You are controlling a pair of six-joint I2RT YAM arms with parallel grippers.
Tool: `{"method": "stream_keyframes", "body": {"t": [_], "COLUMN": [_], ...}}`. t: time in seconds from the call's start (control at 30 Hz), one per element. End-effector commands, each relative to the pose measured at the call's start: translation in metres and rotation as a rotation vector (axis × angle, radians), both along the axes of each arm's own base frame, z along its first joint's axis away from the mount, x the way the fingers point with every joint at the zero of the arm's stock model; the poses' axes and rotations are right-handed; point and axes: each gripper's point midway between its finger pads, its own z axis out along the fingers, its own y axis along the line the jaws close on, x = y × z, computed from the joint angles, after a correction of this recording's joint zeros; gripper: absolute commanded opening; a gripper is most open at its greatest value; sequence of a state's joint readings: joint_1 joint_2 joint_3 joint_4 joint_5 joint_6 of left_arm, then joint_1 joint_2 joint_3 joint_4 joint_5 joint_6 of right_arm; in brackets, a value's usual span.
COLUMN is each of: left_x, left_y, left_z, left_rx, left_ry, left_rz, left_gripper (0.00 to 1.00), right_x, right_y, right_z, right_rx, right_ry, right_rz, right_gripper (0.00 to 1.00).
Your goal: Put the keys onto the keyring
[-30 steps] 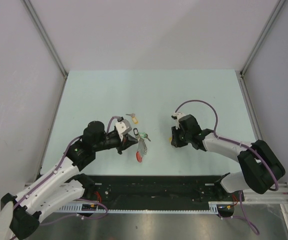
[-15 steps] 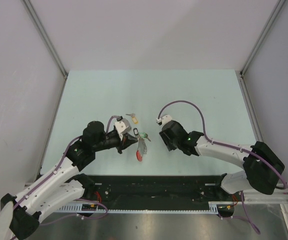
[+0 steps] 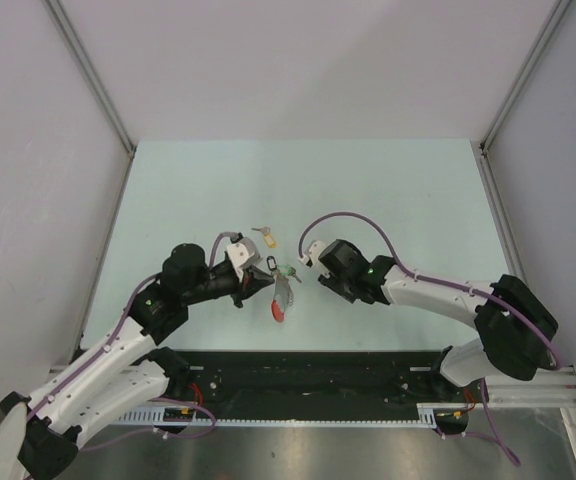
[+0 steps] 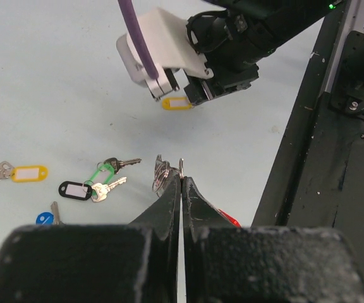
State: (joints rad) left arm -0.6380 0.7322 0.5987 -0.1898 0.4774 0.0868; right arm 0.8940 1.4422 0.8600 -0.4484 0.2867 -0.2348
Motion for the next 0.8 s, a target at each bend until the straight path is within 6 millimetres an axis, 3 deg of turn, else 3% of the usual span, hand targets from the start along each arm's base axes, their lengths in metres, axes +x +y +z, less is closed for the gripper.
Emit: {"method": "stream_keyframes", "body": {"t": [0.0,0.27,0.77], "left_x": [0.002,0.002,0.003], "left_y": [0.000,0.002,0.004], "left_z": [0.020,0.022,0.021], "left_rx": [-0.039,-0.042,-0.033], "left_ry": [-0.049,-0.058,-0.059], "left_rz": [0.005,0.011,0.025], "left_gripper": [0.01,0.00,0.00], "right_x": [0.002,0.005,0.011], "right_y": [0.001,0.008,0.008], "right_z": [-0.001,-0.001,-0.021], "right_rx": [-0.072,-0.081,-0.133], "right_ry": [0.030,0.017,0.045], "right_rz": [0.111,0.175,0.200], "right_gripper": [0.40,0.38,0.35]}}
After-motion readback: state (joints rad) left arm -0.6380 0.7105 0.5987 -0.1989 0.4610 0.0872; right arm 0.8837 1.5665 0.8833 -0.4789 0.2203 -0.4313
